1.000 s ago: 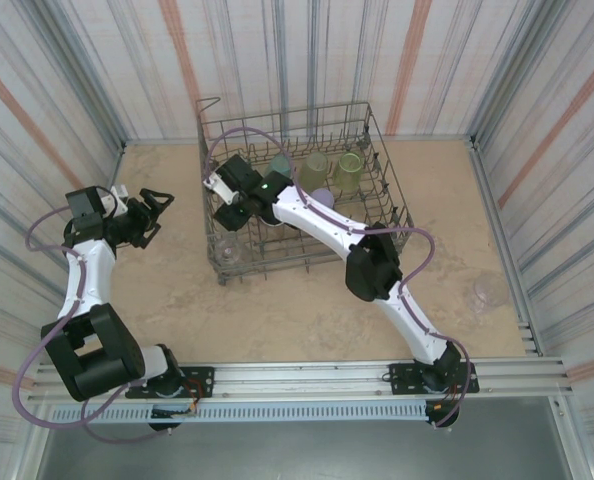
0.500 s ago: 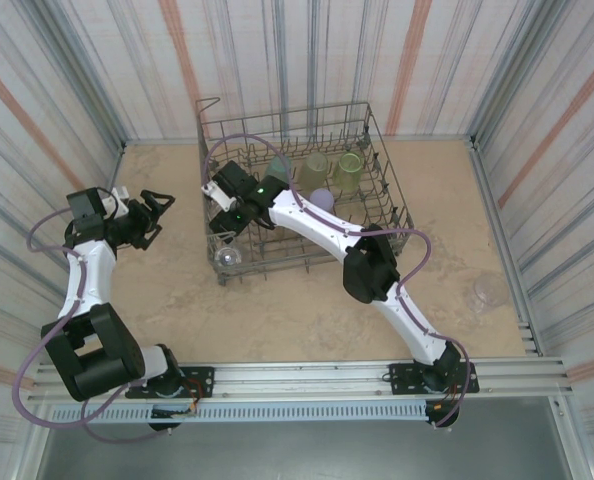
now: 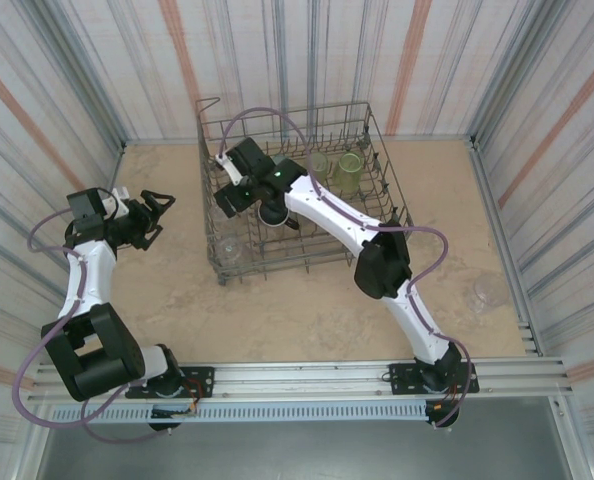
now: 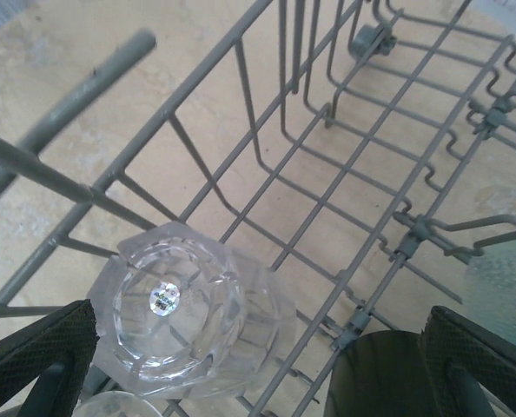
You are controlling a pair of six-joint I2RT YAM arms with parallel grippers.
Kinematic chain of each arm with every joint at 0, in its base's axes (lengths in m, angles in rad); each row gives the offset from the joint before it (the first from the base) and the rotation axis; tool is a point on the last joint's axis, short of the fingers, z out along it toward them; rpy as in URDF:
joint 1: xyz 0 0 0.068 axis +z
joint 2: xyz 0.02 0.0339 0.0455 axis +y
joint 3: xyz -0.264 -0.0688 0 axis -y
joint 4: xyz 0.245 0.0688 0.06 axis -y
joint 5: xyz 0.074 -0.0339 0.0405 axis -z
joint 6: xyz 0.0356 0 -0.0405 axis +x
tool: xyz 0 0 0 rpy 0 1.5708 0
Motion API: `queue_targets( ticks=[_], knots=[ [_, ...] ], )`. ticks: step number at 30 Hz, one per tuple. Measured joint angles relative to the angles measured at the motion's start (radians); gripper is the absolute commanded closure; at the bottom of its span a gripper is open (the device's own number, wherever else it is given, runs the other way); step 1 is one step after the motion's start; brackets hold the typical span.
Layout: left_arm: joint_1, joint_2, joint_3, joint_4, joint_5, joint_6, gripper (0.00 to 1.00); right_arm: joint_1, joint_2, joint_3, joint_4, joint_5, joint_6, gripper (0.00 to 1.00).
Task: Load the cups into the dish rack
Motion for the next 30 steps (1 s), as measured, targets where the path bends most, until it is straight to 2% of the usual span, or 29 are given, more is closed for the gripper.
queue_targets(
  ticks=[6, 15, 25, 30],
  knots=[
    [0.000, 0.000, 0.000, 0.000, 0.000, 0.000, 0.01, -0.001, -0.054, -0.015, 0.016, 0.000, 0.020, 0.01],
    [0.000, -0.018, -0.001, 0.007, 0.000, 0.000, 0.01, -0.007, -0.185, -0.132, 0.044, 0.020, 0.069, 0.00],
    [0.000, -0.042, -0.001, 0.014, -0.006, 0.004, 0.01, -0.039, -0.425, -0.441, 0.091, 0.070, 0.141, 0.00],
    [-0.034, -0.078, 0.009, -0.027, -0.071, 0.039, 0.01, -0.079, -0.577, -0.630, 0.119, 0.075, 0.178, 0.00]
  ],
)
